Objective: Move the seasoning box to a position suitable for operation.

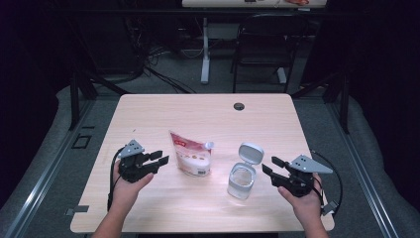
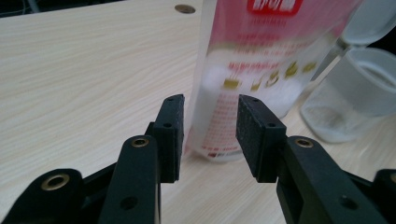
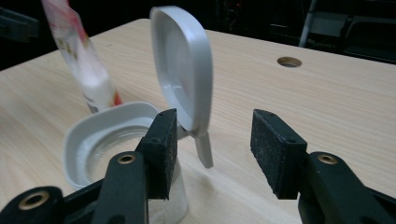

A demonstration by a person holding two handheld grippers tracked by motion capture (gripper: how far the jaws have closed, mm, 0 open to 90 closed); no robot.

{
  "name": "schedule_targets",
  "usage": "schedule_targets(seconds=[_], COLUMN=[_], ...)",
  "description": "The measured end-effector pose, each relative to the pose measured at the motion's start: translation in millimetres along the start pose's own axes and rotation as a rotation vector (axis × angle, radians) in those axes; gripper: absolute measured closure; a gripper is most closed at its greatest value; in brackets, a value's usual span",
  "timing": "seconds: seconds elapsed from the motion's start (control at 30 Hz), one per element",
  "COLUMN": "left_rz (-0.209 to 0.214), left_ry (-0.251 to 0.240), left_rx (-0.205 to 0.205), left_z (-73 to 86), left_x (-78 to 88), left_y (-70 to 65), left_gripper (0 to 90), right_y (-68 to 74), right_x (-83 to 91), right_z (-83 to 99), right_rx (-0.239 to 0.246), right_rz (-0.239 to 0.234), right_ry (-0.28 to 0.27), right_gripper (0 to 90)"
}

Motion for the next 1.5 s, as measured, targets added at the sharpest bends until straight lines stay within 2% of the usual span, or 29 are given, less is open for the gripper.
schedule_targets(seconds=[0.2, 0.27, 0.4, 0.53, 0.6, 0.67, 0.83, 1.13, 1.5], left_rz=[0.048, 0.030, 0.042, 0.051, 0.051, 0.058, 0.066, 0.064, 0.067], left_ry=[0.008, 0.019, 0.023, 0.016, 0.022, 0.026, 0.039, 0.061, 0.054], left_rx=[0.006, -0.016, -0.043, -0.051, -0.063, -0.062, -0.065, -0.061, -0.059], left_z=[-12.9, -15.2, -19.1, -21.4, -21.3, -20.5, -17.8, -14.2, -14.1], left_x=[-2.6, -2.8, -0.9, 1.9, 2.8, 2.9, 1.6, -2.2, 1.2], left_y=[2.9, 4.1, 1.7, -2.1, -6.1, -9.2, -13.9, -13.5, -14.2], left_gripper=[62.0, 63.0, 63.5, 63.5, 63.5, 63.5, 63.4, 62.7, 61.2], right_y=[13.4, 20.0, 31.7, 43.2, 48.6, 56.8, 74.8, 101.0, 124.3], right_x=[8.7, 10.1, 11.8, 7.7, 3.8, 0.7, -9.8, -33.3, -59.3], right_z=[-13.6, -17.1, -29.3, -44.1, -51.7, -59.2, -74.3, -92.9, -106.7], right_rx=[0.022, 0.046, 0.074, 0.101, 0.118, 0.131, 0.210, 0.261, 0.246], right_rz=[-0.042, -0.059, -0.085, -0.100, -0.102, -0.136, -0.154, -0.203, -0.246], right_ry=[-0.008, 0.002, 0.005, 0.012, 0.021, 0.027, 0.034, 0.063, 0.065], right_gripper=[57.6, 60.5, 60.6, 60.2, 62.8, 66.1, 71.7, 70.8, 58.7])
Point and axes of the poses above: each handheld gripper's, and its own axes: x roughly backward along the jaws, z roughly out of its underside, y roughly to its left, the point moved 7 cm from there along -x, roughly forward along the jaws, and after that the axes turned 13 degrees about z, right-handed, at the moved point
